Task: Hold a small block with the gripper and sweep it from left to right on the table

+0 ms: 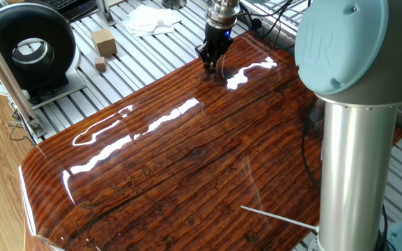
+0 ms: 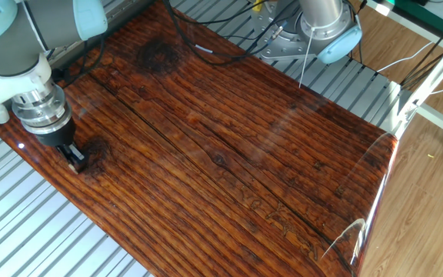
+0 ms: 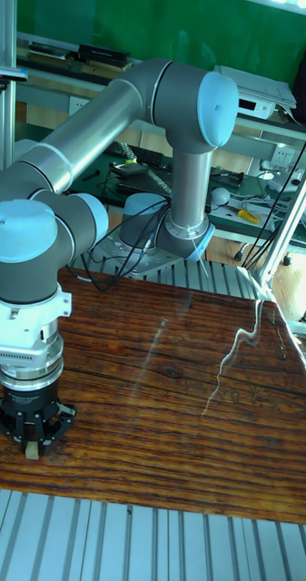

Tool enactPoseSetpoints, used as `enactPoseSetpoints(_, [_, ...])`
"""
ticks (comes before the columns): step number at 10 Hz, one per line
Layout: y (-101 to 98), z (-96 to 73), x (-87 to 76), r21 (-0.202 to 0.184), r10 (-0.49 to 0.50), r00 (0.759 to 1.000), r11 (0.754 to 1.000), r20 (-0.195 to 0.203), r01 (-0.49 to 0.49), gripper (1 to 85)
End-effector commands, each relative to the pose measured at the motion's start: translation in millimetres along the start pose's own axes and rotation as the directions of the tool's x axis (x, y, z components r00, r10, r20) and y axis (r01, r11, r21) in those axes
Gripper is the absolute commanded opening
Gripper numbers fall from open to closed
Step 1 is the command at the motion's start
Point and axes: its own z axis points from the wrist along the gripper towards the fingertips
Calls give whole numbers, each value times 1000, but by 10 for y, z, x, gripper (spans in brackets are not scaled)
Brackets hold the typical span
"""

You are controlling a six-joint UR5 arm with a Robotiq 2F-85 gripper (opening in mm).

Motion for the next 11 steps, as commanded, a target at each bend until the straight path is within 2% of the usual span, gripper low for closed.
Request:
enactPoseSetpoints(1, [2,-20,8,-4,-1,1000,1000,-2,1,10])
enactPoseSetpoints(7, [-71,-78,-8,3,-14,1000,1000,-13,14,10])
enactPoseSetpoints(11, [-258,-157,-92,21,-42,999,999,-13,42,10])
